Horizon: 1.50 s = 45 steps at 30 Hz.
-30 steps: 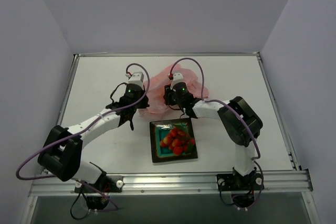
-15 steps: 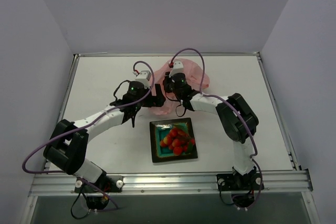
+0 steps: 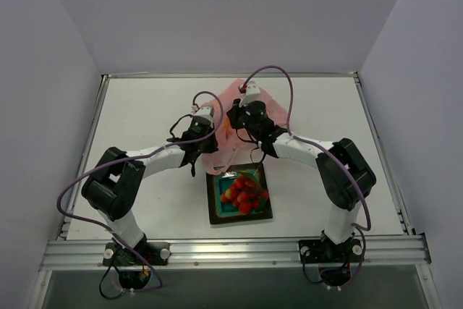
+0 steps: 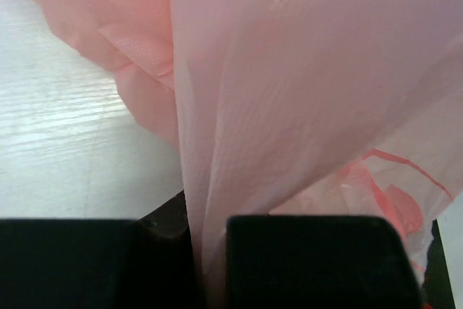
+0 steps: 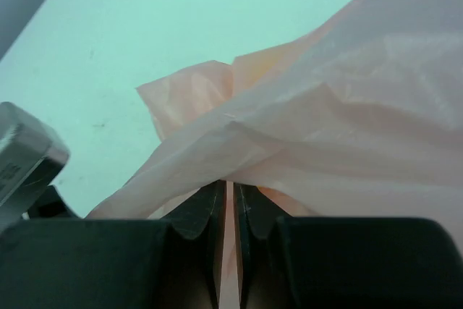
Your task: Take the fake fruits out of the plastic bag
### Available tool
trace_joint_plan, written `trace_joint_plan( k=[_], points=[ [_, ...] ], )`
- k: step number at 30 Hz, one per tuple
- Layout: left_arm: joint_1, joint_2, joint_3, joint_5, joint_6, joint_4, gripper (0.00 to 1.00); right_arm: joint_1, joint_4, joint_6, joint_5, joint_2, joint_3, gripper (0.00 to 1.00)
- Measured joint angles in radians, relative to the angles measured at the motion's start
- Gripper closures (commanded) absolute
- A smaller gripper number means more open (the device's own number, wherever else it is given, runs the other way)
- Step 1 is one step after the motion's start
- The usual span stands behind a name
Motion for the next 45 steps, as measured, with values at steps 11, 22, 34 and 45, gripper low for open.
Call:
trace_joint_plan(
  k=[11, 22, 34, 45],
  points=[
    [0.0, -0.092, -0.022, -0.149, 0.006, 0.036, 0.98, 0.0, -0.096, 0.002, -0.083, -0.149, -0.028, 0.95],
    [0.0, -0.155, -0.115, -0.188, 0.005, 0.077, 0.97, 0.0, -0.063, 0.006, 0.01, 0.138, 0.042, 0.86],
    [0.0, -0.152, -0.161, -0.223, 0.006, 0.095, 0.98, 0.006, 0.026, 0.012, 0.001, 0.324, 0.245, 0.26],
    [0.005, -0.151, -0.188, -0.227, 0.008, 0.138, 0.98, 0.026, 0.039, 0.015, -0.192, 0.537, 0.449, 0.18]
  ],
)
